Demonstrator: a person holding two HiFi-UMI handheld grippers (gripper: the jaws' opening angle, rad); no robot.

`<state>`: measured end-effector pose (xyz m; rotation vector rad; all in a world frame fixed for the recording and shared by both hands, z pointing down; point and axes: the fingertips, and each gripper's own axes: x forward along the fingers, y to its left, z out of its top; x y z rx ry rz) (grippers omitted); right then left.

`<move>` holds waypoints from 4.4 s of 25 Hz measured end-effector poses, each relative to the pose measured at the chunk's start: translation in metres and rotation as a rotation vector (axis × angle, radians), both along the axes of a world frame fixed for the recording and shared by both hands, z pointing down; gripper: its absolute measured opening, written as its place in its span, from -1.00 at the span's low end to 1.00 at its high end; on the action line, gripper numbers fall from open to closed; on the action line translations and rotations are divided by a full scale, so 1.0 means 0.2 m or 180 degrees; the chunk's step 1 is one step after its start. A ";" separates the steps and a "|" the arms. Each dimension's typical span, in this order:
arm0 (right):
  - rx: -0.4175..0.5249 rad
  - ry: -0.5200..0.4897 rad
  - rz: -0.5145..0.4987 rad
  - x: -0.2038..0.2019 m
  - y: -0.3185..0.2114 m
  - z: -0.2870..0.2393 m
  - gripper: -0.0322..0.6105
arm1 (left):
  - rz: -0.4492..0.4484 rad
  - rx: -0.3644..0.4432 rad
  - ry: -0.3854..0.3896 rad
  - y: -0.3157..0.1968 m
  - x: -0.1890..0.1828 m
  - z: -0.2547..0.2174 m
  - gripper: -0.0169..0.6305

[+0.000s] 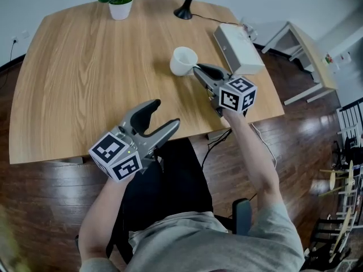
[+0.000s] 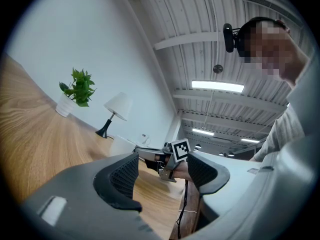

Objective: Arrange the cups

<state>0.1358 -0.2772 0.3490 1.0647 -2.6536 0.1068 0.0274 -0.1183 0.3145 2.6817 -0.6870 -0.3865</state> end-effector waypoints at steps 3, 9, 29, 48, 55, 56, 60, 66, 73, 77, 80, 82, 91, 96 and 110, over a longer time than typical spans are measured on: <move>0.0069 -0.0145 0.0110 0.10 -0.01 -0.07 -0.70 | -0.0022 -0.0017 -0.0008 0.00 -0.01 0.00 -0.03; 0.0331 -0.0189 0.0584 0.53 -0.11 -0.35 -0.70 | -0.0031 -0.0025 -0.0009 0.00 0.00 0.00 -0.03; -0.0014 0.0325 0.1160 1.46 -0.41 -0.33 -0.70 | -0.0034 -0.0020 -0.0044 -0.01 0.01 0.00 -0.03; 0.0481 -0.1049 -0.0085 0.15 0.49 -0.49 -0.50 | 0.0001 0.0058 -0.0060 0.00 0.02 0.00 -0.03; 0.0740 -0.0711 -0.0167 -0.14 0.63 -0.29 -0.50 | 0.0000 0.0188 -0.0218 0.02 0.04 0.01 -0.03; 0.0752 -0.0684 -0.0169 -0.12 0.63 -0.28 -0.50 | -0.0009 0.0200 -0.0234 0.02 0.04 0.02 -0.03; 0.0732 -0.0782 -0.0064 -0.05 0.66 -0.21 -0.50 | -0.0008 0.0198 -0.0307 0.01 0.05 0.04 -0.03; 0.0557 -0.0807 -0.0077 -0.07 0.65 -0.11 -0.50 | -0.0065 0.0222 -0.0488 0.02 0.04 0.06 -0.03; 0.0499 -0.0809 -0.0141 -0.09 0.64 -0.06 -0.50 | -0.0069 0.0342 -0.0634 0.05 0.05 0.08 -0.04; 0.0525 -0.0724 -0.0154 -0.10 0.65 -0.05 -0.50 | -0.0068 0.0296 -0.0536 0.04 0.04 0.07 -0.04; 0.0535 -0.0700 -0.0154 -0.10 0.65 -0.04 -0.50 | -0.0060 0.0270 -0.0506 0.04 0.04 0.07 -0.04; 0.0529 -0.0707 -0.0156 -0.10 0.65 -0.04 -0.50 | -0.0050 0.0275 -0.0529 0.04 0.04 0.08 -0.04; 0.0489 -0.0811 -0.0147 -0.05 0.64 -0.06 -0.50 | -0.0026 0.0264 -0.0502 0.04 0.06 0.07 -0.04; 0.0476 -0.0866 -0.0123 -0.06 0.65 -0.06 -0.50 | -0.0019 0.0220 -0.0464 0.04 0.04 0.06 -0.04; 0.0493 -0.0991 -0.0044 0.00 0.64 -0.08 -0.51 | -0.0021 0.0176 -0.0363 0.03 0.03 0.05 -0.04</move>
